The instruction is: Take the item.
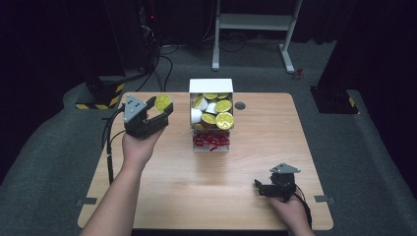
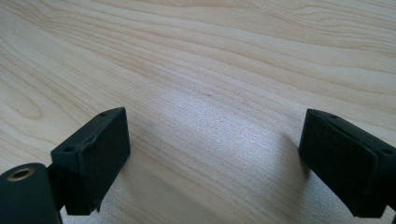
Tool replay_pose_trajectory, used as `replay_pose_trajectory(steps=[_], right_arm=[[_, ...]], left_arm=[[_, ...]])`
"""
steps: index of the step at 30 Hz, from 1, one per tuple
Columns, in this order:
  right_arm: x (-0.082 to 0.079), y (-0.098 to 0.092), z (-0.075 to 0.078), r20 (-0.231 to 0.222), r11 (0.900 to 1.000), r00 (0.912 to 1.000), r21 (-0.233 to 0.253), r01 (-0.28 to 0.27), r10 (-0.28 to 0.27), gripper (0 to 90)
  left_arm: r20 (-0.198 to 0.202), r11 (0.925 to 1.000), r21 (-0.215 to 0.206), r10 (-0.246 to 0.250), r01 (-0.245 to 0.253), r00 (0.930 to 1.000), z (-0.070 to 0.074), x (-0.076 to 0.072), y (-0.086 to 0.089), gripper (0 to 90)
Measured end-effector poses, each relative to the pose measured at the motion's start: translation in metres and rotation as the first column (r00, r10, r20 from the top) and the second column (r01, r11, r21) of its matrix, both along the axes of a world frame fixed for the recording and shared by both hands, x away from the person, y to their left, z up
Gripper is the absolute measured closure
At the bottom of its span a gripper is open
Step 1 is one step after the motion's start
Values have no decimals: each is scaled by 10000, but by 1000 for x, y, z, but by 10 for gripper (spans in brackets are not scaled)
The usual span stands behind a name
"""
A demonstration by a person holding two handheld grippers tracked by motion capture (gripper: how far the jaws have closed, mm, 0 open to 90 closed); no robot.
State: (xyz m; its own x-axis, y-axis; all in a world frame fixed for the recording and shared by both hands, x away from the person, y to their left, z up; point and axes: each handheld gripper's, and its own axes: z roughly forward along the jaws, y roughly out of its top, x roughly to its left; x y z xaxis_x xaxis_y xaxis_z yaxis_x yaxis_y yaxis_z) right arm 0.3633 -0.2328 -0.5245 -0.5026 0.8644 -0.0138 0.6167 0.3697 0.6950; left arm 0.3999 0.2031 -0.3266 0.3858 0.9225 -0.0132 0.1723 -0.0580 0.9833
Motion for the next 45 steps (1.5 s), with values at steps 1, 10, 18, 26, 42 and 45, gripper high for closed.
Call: replay_pose_trajectory(steps=[1, 10, 18, 26, 42, 45], right_arm=[[0, 0, 0, 0, 10000, 10000, 0, -2, 2, 88], [0, 0, 0, 23, 10000, 10000, -16, -24, 24, 88], [0, 0, 0, 22, 10000, 10000, -15, -23, 23, 88], [0, 0, 0, 22, 10000, 10000, -14, -21, 21, 88], [0, 0, 0, 22, 10000, 10000, -13, -21, 21, 88], [0, 0, 0, 21, 10000, 10000, -14, -20, 20, 88]], left_arm=[[6, 10000, 23, 39, -39, 10000, -1, 0, 2, 384], [-200, 9992, 203, 334, -330, 9992, -9, -1, 16, 384], [-420, 9981, 262, 566, -556, 9975, -19, -1, 28, 384], [-648, 9968, 277, 772, -755, 9949, -33, -1, 39, 384], [-1203, 9955, 256, 938, -913, 9883, -61, -1, 51, 383], [-1335, 9954, 284, 948, -918, 9865, -66, 0, 53, 384]])
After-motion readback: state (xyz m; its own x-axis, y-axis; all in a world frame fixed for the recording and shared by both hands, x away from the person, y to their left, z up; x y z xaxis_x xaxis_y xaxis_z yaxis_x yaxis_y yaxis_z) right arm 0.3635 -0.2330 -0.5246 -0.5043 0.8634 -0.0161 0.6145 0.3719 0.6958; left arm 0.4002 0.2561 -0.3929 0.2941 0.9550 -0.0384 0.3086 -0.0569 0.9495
